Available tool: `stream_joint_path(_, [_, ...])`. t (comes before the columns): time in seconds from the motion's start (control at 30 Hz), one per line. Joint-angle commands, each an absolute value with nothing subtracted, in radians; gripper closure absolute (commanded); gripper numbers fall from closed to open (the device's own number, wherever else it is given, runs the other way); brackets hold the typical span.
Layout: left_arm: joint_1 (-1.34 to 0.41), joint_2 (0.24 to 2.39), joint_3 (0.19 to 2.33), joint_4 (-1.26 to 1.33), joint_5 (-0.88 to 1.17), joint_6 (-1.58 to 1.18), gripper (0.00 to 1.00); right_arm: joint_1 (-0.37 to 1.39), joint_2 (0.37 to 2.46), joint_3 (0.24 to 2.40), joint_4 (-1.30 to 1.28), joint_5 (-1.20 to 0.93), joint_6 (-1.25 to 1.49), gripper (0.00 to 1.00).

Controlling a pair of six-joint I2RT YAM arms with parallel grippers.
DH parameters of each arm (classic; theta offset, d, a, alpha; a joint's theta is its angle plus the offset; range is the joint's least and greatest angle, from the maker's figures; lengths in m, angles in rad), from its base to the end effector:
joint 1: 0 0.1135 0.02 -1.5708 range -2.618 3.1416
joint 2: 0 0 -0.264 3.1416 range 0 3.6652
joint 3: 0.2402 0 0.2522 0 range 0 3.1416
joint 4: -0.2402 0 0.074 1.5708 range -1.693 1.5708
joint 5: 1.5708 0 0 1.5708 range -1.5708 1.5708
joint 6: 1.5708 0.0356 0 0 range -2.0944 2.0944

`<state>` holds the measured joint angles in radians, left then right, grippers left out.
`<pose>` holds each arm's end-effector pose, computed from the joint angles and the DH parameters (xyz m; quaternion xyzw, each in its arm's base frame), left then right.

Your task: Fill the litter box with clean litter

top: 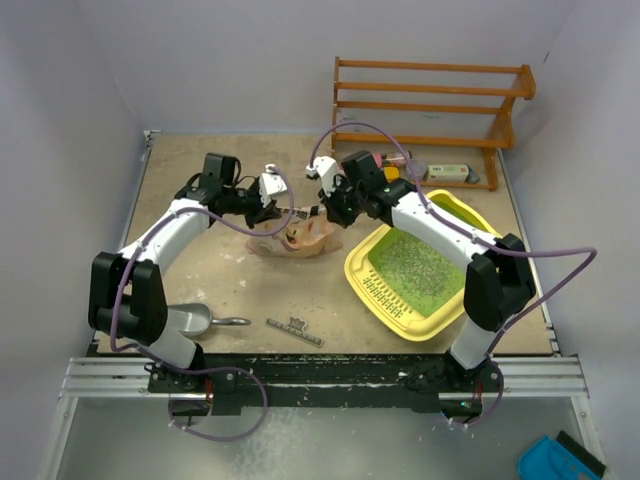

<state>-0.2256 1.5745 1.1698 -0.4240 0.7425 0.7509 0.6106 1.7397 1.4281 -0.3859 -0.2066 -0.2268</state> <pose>0.3236 -0.0990 0.2623 0.5236 0.7053 -0.2388 0.4141 0.3230 0.2350 0.2858 -0.4063 0.8058 0.1720 0.3951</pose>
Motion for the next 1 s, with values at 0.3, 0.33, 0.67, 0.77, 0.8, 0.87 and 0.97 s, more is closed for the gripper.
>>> stream_joint_path(0.3, [-0.184,1.456,1.109,-0.193,0.645,0.62,1.0,0.515,1.553,1.388,-0.502,0.072,-0.119,0.98])
stream_joint_path(0.33, [-0.184,1.455,1.105,-0.185,0.648,0.612,1.0,0.515,1.527,1.375,-0.482,0.076,-0.105,0.95])
stream_joint_path(0.67, [-0.186,1.478,1.103,-0.176,0.689,0.584,1.0,0.515,1.415,1.361,-0.484,0.033,-0.079,0.71])
stream_joint_path(0.77, [-0.187,1.48,1.101,-0.175,0.694,0.578,1.0,0.515,1.371,1.349,-0.503,-0.094,-0.034,0.71])
stream_joint_path(0.8, [-0.189,1.48,1.1,-0.172,0.697,0.574,1.0,0.516,1.361,1.345,-0.511,-0.161,-0.014,0.71])
stream_joint_path(0.87, [-0.194,1.479,1.101,-0.172,0.706,0.571,1.0,0.535,1.351,1.335,-0.531,-0.26,0.018,0.71])
stream_joint_path(0.97, [-0.204,1.472,1.099,-0.171,0.707,0.568,1.0,0.646,1.349,1.293,-0.544,-0.256,0.05,0.7])
